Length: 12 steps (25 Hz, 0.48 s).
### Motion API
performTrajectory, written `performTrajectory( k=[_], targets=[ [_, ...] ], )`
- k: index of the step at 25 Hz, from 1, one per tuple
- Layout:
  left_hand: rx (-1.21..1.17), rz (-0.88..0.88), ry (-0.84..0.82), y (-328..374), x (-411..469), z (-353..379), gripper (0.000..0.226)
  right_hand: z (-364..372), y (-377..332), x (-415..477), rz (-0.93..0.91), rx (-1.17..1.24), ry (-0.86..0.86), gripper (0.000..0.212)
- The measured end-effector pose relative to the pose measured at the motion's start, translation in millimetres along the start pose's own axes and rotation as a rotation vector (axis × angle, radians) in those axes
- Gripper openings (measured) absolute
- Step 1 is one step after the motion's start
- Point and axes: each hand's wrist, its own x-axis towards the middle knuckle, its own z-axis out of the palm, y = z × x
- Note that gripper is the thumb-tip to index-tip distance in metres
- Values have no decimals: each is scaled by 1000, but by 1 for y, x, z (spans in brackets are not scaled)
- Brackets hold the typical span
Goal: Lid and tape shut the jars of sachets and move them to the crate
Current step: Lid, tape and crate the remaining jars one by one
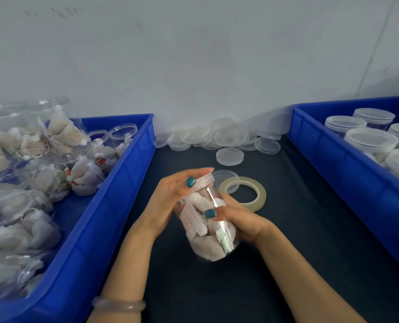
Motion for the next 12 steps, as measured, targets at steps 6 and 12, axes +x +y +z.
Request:
performTrajectory(
  k=[6, 12],
  targets=[
    [-66, 65, 68, -7, 5, 1, 67, -2, -2, 2, 16, -163, 36, 51],
    [57, 202, 386, -14, 11, 0, 53, -40, -2, -11, -98, -645, 538, 22]
  ],
)
